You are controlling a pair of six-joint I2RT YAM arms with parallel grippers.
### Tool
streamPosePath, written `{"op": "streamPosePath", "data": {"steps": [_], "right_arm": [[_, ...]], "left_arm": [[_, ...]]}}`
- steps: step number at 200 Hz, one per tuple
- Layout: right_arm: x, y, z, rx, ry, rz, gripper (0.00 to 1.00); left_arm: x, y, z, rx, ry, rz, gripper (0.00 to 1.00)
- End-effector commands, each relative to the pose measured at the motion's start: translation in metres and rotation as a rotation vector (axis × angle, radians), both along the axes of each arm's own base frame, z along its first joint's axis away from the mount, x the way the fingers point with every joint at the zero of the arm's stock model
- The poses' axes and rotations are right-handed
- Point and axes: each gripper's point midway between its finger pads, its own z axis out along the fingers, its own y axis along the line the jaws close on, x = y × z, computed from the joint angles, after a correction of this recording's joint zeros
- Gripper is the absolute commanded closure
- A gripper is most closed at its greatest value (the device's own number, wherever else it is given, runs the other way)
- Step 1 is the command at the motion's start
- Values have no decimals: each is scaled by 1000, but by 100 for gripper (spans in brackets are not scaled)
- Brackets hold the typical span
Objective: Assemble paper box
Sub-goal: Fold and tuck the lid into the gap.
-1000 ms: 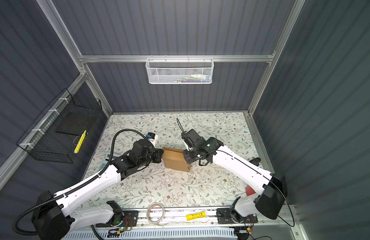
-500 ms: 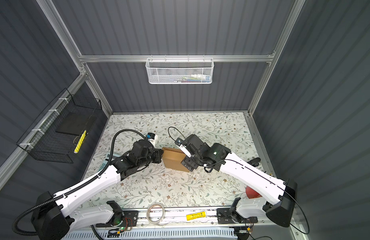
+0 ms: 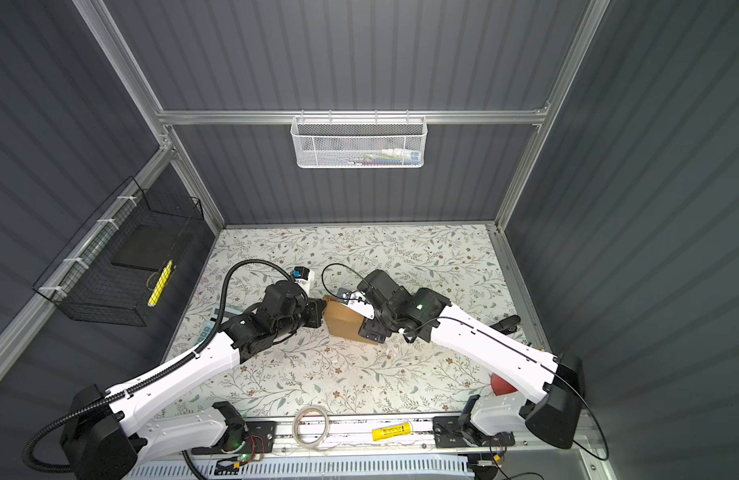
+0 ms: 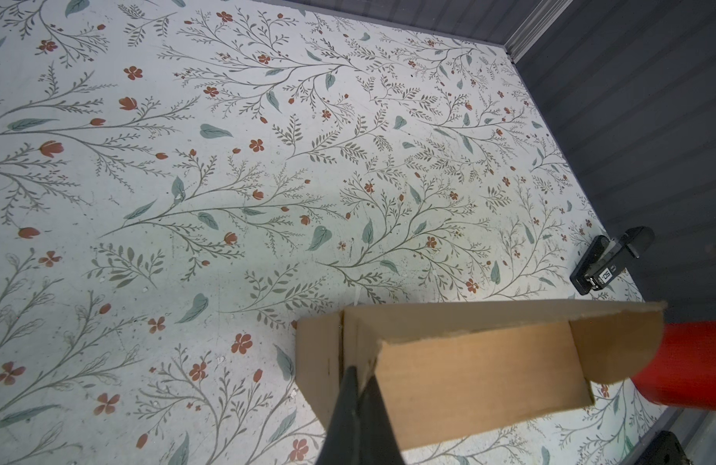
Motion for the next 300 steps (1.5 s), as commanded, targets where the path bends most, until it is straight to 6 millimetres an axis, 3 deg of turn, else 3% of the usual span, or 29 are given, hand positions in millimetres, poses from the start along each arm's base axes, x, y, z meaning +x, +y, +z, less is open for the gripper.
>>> {"op": "streamPosePath", "data": {"steps": [1, 188, 300], "right_arm": [[0, 12, -5, -1, -2, 64, 2], [18, 24, -41, -81, 7, 63, 6], [20, 22, -49, -103, 11, 50, 18]], "left_arm": [[-15, 8, -26, 66, 70, -18, 100], [-15, 9, -28, 72, 72, -14, 100], [-13, 9, -27, 76, 72, -11, 100]]}}
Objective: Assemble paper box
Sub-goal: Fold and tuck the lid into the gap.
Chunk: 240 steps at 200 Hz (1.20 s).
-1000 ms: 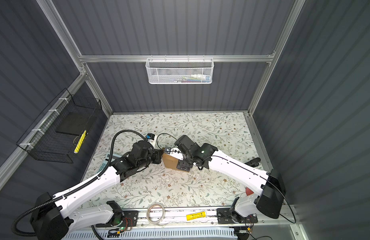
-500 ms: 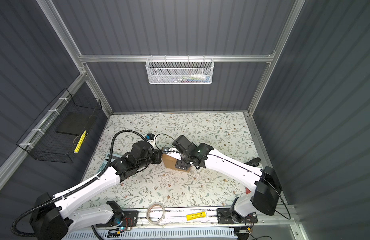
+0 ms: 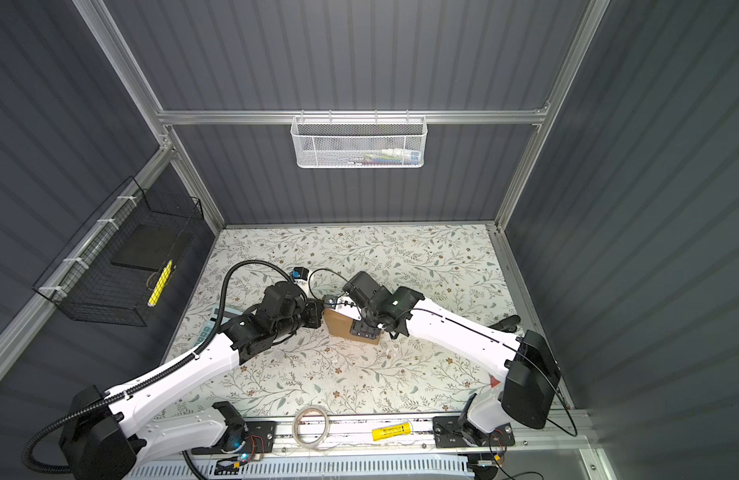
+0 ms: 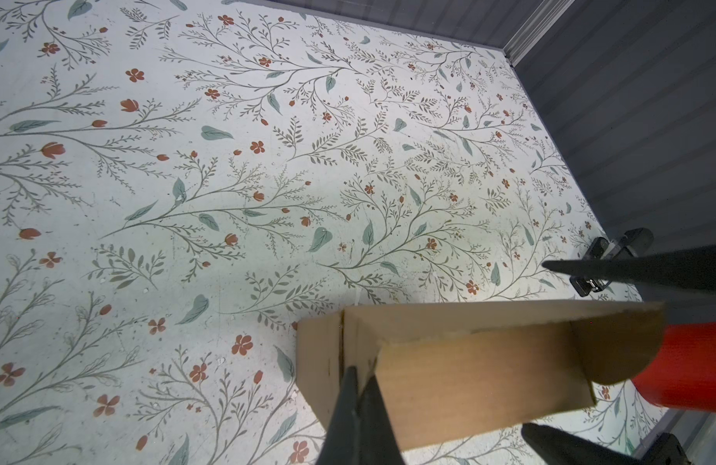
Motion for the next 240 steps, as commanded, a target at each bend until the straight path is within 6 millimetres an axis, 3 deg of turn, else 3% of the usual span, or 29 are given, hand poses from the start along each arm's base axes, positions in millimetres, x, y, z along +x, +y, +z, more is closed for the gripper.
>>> {"op": "streamPosePath", "data": {"steps": [1, 138, 203, 240], "right_arm": [[2, -4, -9, -28, 1, -16, 18], [3, -5, -21, -56, 12, -21, 30], [2, -4, -22, -50, 15, -15, 34], [2, -4, -24, -52, 17, -14, 35]], "left_arm": [[-13, 8, -27, 79, 78, -15, 100], [-13, 9, -23, 76, 67, -9, 100], [-13, 11, -11, 70, 51, -4, 84], [-13, 13, -8, 68, 46, 0, 80]]}}
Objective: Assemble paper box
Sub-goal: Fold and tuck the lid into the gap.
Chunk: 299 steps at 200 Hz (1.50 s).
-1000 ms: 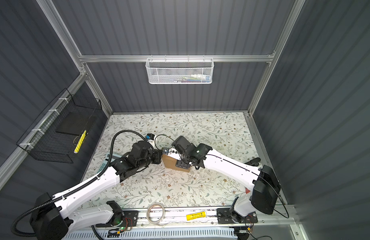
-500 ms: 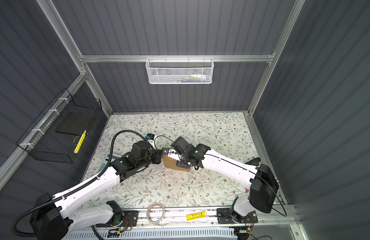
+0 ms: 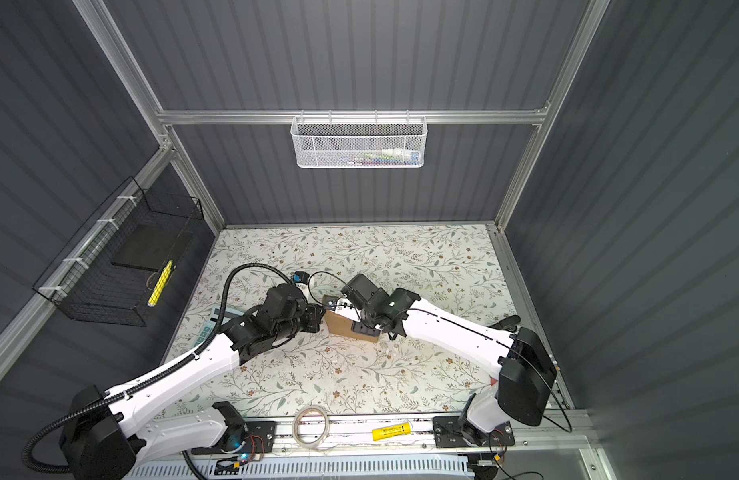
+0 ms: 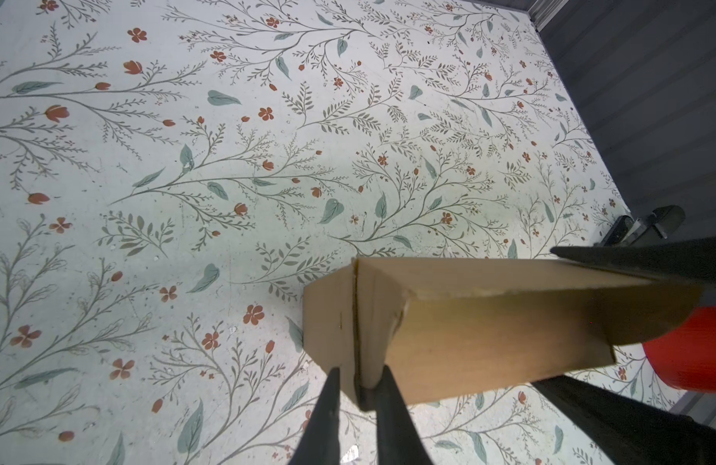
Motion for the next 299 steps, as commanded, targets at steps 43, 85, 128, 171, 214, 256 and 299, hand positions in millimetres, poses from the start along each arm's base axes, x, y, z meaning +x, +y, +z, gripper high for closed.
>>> {"op": "streamPosePath", "data": {"steps": [43, 85, 128, 171, 214, 256, 299], "right_arm": [[0, 0, -10, -21, 16, 1, 37], [-1, 2, -10, -19, 21, 12, 38], [-1, 3, -10, -19, 23, 18, 41], [-1, 4, -11, -16, 23, 22, 44], [-1, 4, -11, -16, 21, 26, 46], [0, 4, -12, -19, 20, 23, 47], [1, 4, -11, -19, 16, 20, 48]], "left_arm": [[-5, 10, 9, 19, -14, 11, 77], [-8, 15, 17, 5, -27, 25, 73], [-9, 18, 39, -35, -65, 36, 62], [-2, 21, 57, -142, -63, 50, 44], [15, 26, 67, -340, -27, 60, 36], [23, 6, 68, -414, 1, -3, 35], [26, -8, 51, -436, 61, -39, 38]]}}
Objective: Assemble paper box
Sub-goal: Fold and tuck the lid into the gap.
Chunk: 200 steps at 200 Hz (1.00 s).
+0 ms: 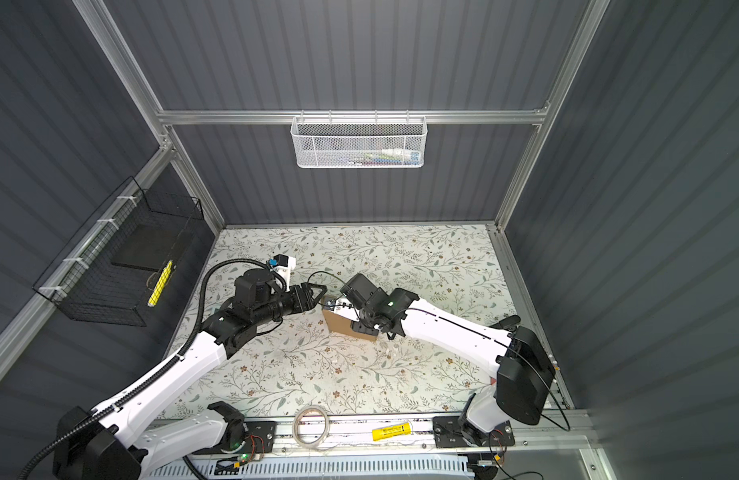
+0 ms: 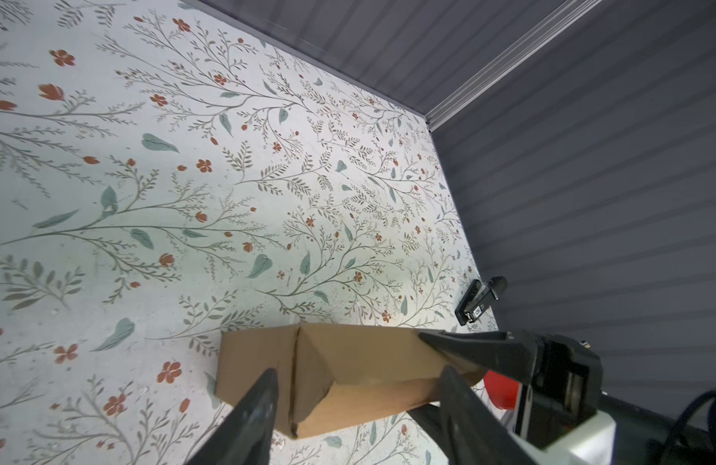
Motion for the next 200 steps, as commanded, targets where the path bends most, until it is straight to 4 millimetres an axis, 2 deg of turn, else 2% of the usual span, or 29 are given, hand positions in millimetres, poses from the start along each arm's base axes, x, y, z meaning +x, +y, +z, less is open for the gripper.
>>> {"op": "streamPosePath", "data": {"steps": [1, 65, 145, 173, 200], "right_arm": [[0, -1, -10, -27, 22, 5, 48], [1, 1, -11, -28, 19, 5, 50], [2, 2, -9, -29, 14, 7, 50], [2, 2, -9, -29, 14, 9, 51], [1, 2, -9, -26, 17, 12, 52]], "left_arm": [[-2, -10, -4, -46, 23, -46, 38], [-6, -6, -36, 4, 88, -44, 41], [-6, 0, -64, 57, 132, -17, 49], [-7, 2, -61, 48, 124, -6, 49], [-6, 5, -42, 16, 82, 18, 45]]}}
